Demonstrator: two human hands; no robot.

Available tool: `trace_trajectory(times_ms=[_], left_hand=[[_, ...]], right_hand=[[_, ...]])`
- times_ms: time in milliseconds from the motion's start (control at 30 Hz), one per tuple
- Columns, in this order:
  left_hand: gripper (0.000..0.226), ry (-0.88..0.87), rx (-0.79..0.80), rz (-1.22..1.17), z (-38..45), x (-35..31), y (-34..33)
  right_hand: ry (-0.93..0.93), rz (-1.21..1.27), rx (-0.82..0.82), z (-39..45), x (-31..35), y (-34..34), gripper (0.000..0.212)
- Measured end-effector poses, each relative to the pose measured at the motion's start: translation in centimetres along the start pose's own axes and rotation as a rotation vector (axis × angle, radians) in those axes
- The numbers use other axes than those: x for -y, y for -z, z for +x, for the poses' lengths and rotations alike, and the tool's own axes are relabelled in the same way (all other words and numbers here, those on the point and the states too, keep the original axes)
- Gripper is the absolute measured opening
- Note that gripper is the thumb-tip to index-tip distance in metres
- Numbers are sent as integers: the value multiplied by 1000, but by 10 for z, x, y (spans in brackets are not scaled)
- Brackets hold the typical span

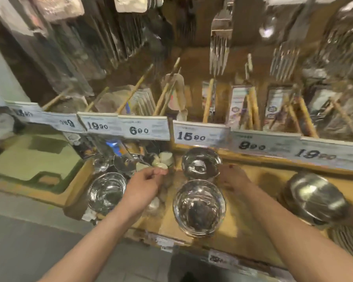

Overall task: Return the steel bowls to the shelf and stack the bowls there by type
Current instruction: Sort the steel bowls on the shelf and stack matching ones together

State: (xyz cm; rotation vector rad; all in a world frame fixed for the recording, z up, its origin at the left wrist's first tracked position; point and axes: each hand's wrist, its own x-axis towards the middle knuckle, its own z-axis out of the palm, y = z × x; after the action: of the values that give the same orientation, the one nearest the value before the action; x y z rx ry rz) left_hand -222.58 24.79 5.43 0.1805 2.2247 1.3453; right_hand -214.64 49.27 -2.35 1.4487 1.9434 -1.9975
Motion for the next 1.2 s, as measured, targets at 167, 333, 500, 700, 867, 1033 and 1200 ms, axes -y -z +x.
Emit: trace_trajectory(times_ms=[167,333,500,700,867,1033,1200], left_hand=[[23,38,24,58,19,13,9],[27,46,36,19,32,19,14],[24,47,112,-18,42,2,5],[22,7,167,-91,52,-19,-17],[22,-95,178,-103,54,-32,-28],[17,-12,538,-322,42,-40,-31],[143,-23,1015,-547,27,-33,-35]], right_hand=[[-61,-118,-58,24,-2,-22,19],[-91,-124,-73,19,6,-22,18],[-72,92,-36,-4,22,-6,17],[30,74,-11,-35,41,12,17],[61,91,-49,-61,51,25,15],[-2,167,-54,-98,48,34,27],[-49,210,-16,-130,34,41,25]])
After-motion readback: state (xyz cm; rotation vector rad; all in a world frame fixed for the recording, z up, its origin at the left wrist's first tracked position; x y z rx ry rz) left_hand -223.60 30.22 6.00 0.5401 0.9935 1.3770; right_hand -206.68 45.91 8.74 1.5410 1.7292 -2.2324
